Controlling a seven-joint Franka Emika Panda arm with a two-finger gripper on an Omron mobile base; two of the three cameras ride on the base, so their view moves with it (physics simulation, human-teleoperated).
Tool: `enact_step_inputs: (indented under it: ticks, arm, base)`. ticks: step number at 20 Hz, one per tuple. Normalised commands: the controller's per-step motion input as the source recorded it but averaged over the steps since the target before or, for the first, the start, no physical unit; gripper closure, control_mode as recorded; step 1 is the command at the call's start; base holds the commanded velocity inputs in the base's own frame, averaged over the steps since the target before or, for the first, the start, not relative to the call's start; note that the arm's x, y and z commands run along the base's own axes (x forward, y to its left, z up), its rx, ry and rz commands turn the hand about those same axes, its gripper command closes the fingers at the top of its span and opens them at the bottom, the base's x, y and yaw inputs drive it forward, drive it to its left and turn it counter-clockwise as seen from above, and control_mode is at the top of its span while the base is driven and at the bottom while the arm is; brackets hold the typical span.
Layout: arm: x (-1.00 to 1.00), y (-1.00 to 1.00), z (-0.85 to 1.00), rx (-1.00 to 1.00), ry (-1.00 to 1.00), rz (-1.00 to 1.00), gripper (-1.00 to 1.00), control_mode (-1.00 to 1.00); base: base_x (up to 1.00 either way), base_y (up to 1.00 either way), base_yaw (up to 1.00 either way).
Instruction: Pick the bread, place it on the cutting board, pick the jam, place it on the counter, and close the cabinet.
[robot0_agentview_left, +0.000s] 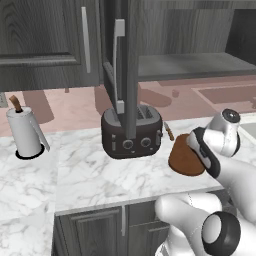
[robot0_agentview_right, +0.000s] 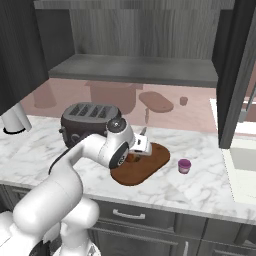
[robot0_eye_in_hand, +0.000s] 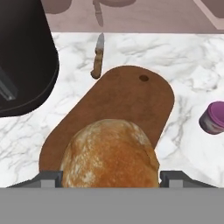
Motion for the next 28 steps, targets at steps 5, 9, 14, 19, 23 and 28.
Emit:
enact_step_inputs:
  ticks: [5, 9, 14, 19, 23, 28]
  arm:
    - [0.1, 0.0, -0.2, 0.0, 0.0, 0.0, 1.0, -1.0]
    - [0.08, 0.0, -0.21, 0.0, 0.0, 0.0, 1.0, -1.0]
    - [0.05, 0.0, -0.19, 0.0, 0.0, 0.0, 1.0, -1.0]
    - [0.05, 0.0, -0.12, 0.0, 0.0, 0.0, 1.0, -1.0]
    - [0.0, 0.0, -0.17, 0.0, 0.0, 0.0, 1.0, -1.0]
    - [0.0, 0.0, -0.15, 0.0, 0.0, 0.0, 1.0, -1.0]
  base:
    - [0.0, 0.0, 0.0]
    - [0.0, 0.0, 0.0]
    - [0.0, 0.0, 0.0]
    - [0.0, 0.0, 0.0]
    - [0.0, 0.0, 0.0]
    - [0.0, 0.0, 0.0]
